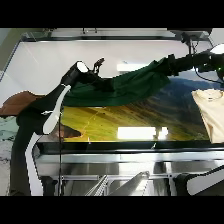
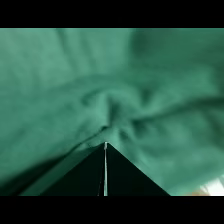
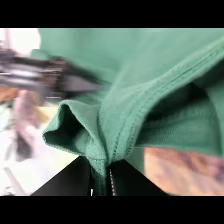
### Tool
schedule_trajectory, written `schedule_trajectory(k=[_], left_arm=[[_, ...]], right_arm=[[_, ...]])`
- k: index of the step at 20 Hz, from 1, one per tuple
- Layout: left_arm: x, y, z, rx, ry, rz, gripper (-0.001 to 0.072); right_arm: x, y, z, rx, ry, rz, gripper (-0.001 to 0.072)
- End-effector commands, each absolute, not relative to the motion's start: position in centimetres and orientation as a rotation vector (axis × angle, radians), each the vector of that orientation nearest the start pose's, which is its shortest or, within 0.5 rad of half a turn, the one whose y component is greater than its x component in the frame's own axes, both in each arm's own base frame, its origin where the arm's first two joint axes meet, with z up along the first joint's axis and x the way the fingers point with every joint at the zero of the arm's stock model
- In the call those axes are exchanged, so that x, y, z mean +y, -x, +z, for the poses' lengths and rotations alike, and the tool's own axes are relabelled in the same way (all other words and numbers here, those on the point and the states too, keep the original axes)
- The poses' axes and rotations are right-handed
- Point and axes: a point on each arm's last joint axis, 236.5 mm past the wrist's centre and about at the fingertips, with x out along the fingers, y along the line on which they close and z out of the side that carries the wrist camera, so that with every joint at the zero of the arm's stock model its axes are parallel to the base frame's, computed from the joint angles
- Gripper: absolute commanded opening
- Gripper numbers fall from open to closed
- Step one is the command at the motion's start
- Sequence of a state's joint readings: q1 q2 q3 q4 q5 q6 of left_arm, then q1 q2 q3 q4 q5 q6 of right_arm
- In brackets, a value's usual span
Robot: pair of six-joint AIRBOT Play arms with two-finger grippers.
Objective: Fold the shirts.
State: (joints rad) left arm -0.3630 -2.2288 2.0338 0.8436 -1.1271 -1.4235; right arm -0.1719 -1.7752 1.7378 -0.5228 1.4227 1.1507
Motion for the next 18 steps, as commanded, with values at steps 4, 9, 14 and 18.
schedule_trajectory(k=[4,9,14,18], left_arm=[[-40.1,-47.4,-5.9,1.359,0.626,-0.937,-0.0002],[-32.3,-46.2,13.6,1.127,0.665,-1.228,-0.0003],[-19.4,-43.2,27.0,0.767,0.52,-1.122,-0.0002],[-14.9,-40.4,28.1,0.715,0.505,-1.042,0.0017]], right_arm=[[14.0,-48.7,14.6,0.985,-0.672,0.873,0.0028],[23.2,-49.4,14.8,0.924,-0.604,0.914,0.0028],[40.4,-49.7,11.7,0.737,-0.531,0.914,0.0028],[51.8,-46.5,3.5,0.75,-0.527,0.908,0.048]])
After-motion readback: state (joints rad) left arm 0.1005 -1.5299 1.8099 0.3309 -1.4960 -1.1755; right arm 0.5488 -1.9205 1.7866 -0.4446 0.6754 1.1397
